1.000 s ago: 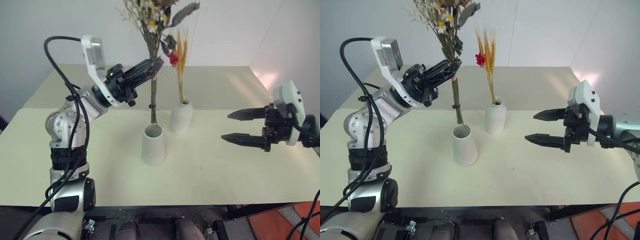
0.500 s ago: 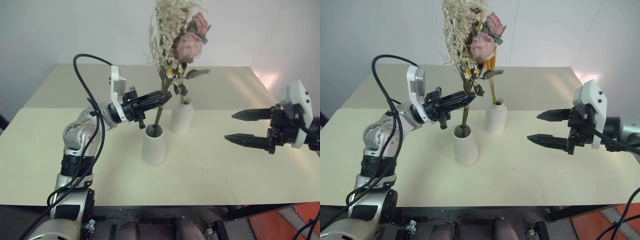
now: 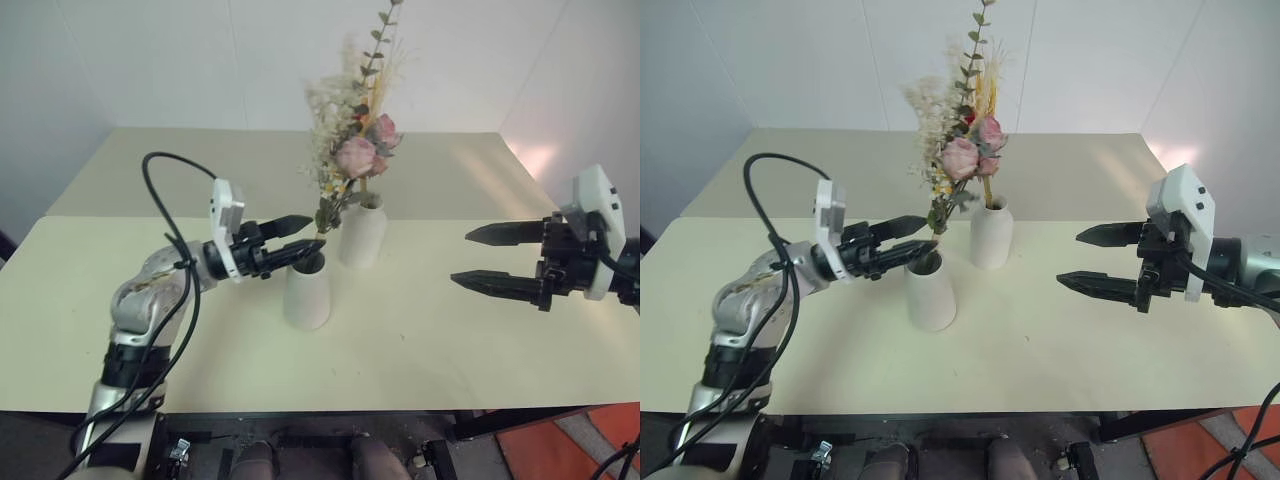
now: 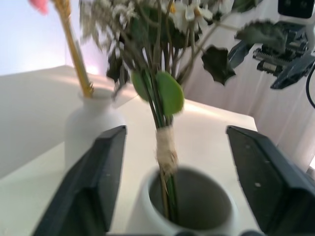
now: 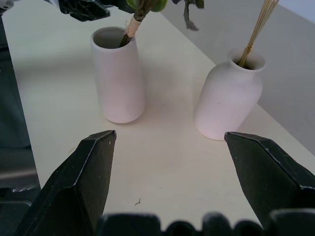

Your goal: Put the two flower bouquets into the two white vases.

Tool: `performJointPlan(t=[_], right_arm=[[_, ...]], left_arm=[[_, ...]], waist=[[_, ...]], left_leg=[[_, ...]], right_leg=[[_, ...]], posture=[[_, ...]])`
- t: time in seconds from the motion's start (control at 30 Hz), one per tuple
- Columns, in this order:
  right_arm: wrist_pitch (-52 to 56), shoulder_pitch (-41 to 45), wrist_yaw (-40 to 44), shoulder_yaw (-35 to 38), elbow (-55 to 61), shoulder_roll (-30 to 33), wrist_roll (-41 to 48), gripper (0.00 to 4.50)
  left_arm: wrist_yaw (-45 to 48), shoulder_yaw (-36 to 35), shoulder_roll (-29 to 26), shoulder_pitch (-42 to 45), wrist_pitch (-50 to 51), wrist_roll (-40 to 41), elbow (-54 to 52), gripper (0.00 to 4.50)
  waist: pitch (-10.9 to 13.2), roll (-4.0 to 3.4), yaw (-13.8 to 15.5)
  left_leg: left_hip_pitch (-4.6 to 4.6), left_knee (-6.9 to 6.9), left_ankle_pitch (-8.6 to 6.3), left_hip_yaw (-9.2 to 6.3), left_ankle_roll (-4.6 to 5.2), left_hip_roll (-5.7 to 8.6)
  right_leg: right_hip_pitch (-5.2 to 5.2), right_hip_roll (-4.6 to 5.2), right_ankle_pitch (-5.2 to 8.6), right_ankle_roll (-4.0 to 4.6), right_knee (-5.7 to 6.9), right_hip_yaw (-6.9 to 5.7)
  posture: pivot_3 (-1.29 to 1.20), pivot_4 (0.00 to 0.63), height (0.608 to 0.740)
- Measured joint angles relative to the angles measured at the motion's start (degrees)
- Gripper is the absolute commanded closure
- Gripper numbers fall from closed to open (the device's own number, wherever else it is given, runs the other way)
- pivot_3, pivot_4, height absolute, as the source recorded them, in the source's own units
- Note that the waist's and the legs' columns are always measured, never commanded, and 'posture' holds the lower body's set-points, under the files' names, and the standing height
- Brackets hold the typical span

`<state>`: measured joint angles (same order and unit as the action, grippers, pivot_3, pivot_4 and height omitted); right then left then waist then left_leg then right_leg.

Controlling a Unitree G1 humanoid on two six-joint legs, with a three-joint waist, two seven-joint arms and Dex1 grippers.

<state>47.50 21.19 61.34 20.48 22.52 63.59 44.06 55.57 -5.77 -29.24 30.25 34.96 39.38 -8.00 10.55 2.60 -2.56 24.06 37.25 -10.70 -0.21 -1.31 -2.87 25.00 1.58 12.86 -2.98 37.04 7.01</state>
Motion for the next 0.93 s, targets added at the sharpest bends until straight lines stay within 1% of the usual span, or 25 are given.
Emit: performJointPlan(t=[0.03, 0.27, 0.47, 0.53, 0.73, 0.8, 0.93], right_arm=[[-0.04, 0.12, 0.00, -0.19, -0.11, 0.00, -0.02, 0.31], [-1.23, 0.92, 0.44, -3.11, -1.61, -0.07, -0.30, 0.31], [-1.75, 1.02, 0.59, -4.15, -2.92, -0.41, -0.49, 0.31], [-2.13, 0.92, 0.47, -4.19, -3.11, -0.89, -0.65, 0.31], [-3.11, -1.57, -0.10, -3.97, -4.71, -1.24, -2.35, 0.31], [-3.15, -2.11, -0.09, -3.94, -5.07, -1.24, -2.42, 0.31], [-3.90, -4.24, 0.27, -3.23, -5.16, -1.09, -3.29, 0.31]], left_arm=[[-0.55, -0.54, -0.71, -1.15, 0.44, 0.41, -1.28, 0.02], [-4.61, -8.34, -7.09, -11.12, 2.85, 2.87, -9.10, 0.02], [-4.85, -14.76, -13.32, -15.47, 2.26, 2.94, -10.67, 0.02], [-4.12, -16.17, -15.28, -16.07, 1.01, 2.49, -10.87, 0.02], [2.53, -20.74, -23.98, -23.17, -5.30, -2.35, -11.19, 0.02], [3.98, -22.24, -25.13, -24.20, -6.94, -3.42, -11.03, 0.02], [4.14, -24.01, -25.27, -24.19, -7.47, -3.27, -10.99, 0.02]], waist=[[0.00, 0.00, 0.00], [0.00, 0.00, -0.13], [0.00, 0.00, 0.05], [0.00, 0.00, 0.08], [-0.01, -0.01, -0.07], [0.00, -0.02, -0.07], [-0.01, -0.01, 0.09]], left_leg=[[0.00, 0.00, 0.00, 0.00, 0.00, 0.00], [-0.04, -0.02, 0.00, 0.02, 0.00, -0.03], [-0.04, -0.01, 0.00, 0.03, 0.00, -0.03], [-0.04, -0.01, 0.00, 0.05, 0.00, -0.03], [-0.05, -0.14, 0.00, 0.11, 0.00, -0.06], [-0.06, -0.14, 0.00, 0.14, 0.00, -0.06], [-0.08, -0.13, 0.00, 0.14, 0.00, -0.07]], right_leg=[[0.00, 0.00, 0.00, 0.00, 0.00, 0.00], [0.00, 0.00, 0.03, 0.02, -0.01, 0.00], [0.00, 0.01, 0.04, 0.03, -0.02, -0.02], [0.00, 0.02, 0.05, 0.04, -0.04, -0.02], [0.10, 0.02, 0.09, 0.12, -0.04, -0.01], [0.10, 0.03, 0.10, 0.14, -0.03, 0.00], [0.06, 0.04, 0.10, 0.14, -0.03, -0.02]], posture=[[0.00, 0.150, 0.740], [0.00, 0.150, 0.740], [0.00, 0.150, 0.740], [0.00, 0.150, 0.740], [0.00, 0.150, 0.740], [0.00, 0.150, 0.740], [0.00, 0.150, 0.740]])
